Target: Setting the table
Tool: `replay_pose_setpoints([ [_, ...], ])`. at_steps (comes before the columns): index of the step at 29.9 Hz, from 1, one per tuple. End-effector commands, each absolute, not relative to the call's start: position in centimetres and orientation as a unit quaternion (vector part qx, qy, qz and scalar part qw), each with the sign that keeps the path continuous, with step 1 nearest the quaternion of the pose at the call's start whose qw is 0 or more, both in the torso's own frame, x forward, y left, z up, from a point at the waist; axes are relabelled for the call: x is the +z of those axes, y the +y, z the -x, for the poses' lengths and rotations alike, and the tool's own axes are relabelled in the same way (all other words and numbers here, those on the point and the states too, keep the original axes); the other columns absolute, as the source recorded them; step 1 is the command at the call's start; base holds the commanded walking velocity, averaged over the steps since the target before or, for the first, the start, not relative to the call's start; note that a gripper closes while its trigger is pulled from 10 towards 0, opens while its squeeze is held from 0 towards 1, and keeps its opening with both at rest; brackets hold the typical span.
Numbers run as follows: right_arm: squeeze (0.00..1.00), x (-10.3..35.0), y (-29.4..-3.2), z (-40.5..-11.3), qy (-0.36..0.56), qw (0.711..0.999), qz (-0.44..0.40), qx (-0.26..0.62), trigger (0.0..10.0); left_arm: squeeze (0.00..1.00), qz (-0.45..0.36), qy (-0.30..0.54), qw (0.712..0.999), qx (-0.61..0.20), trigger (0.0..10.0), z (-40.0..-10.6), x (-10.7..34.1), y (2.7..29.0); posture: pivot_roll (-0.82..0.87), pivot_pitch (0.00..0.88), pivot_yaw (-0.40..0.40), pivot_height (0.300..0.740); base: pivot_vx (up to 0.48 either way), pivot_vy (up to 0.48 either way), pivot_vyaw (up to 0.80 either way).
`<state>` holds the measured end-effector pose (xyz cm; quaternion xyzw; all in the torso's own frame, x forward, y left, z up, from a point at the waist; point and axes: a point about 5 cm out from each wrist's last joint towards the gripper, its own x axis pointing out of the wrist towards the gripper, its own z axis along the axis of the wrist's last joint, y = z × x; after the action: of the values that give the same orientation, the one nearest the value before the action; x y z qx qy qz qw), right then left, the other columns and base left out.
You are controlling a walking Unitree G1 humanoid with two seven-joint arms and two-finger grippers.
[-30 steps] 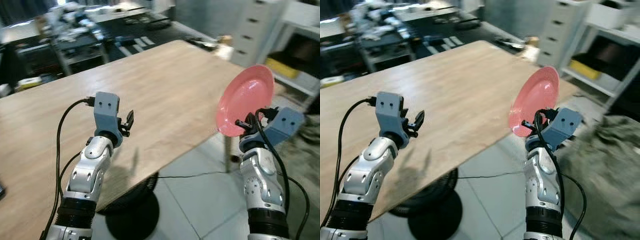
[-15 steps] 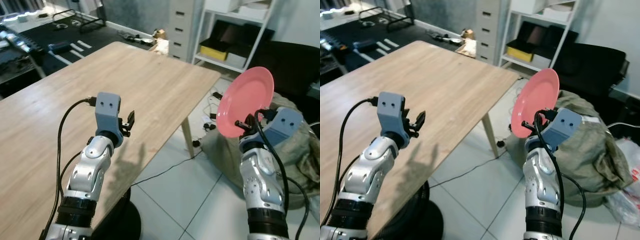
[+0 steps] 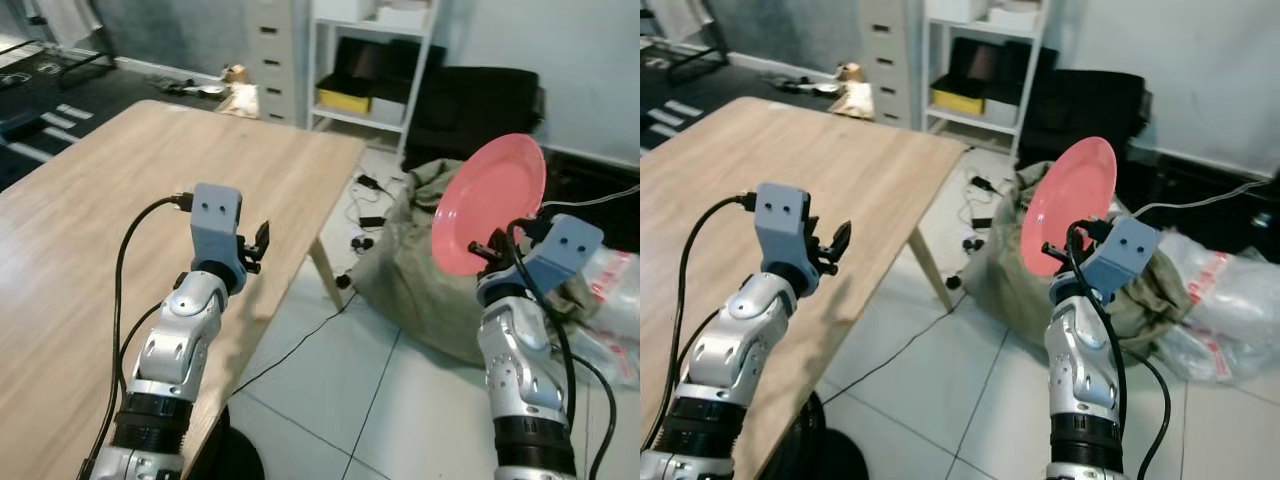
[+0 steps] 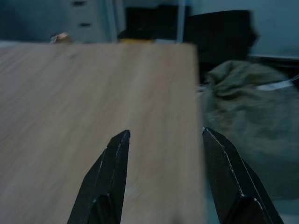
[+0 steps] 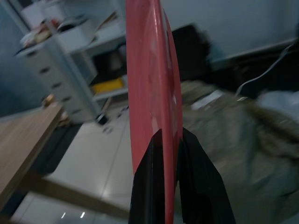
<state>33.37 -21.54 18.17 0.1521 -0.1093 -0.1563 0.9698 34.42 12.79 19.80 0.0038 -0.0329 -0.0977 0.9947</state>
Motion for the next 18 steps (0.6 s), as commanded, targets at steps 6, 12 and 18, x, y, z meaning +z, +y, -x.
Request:
replay_pose_setpoints([
  [6, 0.0, 18.15, -21.66, -33.31, -0.113, 0.968, -0.152, -0.162, 10.0, 0.0, -0.01, -0.026, 0.995, -0.092, 10.0, -34.46, 19.31, 13.32, -0.09, 0.053, 0.118, 0.74, 0.0, 0.0, -0.8],
  [12, 0.0, 18.18, -21.84, -33.32, -0.114, 0.968, -0.152, -0.167, 10.0, 0.0, -0.008, -0.031, 0.995, -0.096, 10.0, -34.54, 19.55, 13.29, -0.09, 0.049, 0.119, 0.74, 0.0, 0.0, -0.8],
  [18, 0.0, 18.24, -21.9, -33.36, -0.115, 0.967, -0.151, -0.168, 10.0, 0.0, -0.009, -0.03, 0.995, -0.098, 10.0, -34.59, 19.5, 13.27, -0.09, 0.045, 0.12, 0.74, 0.0, 0.0, -0.8],
])
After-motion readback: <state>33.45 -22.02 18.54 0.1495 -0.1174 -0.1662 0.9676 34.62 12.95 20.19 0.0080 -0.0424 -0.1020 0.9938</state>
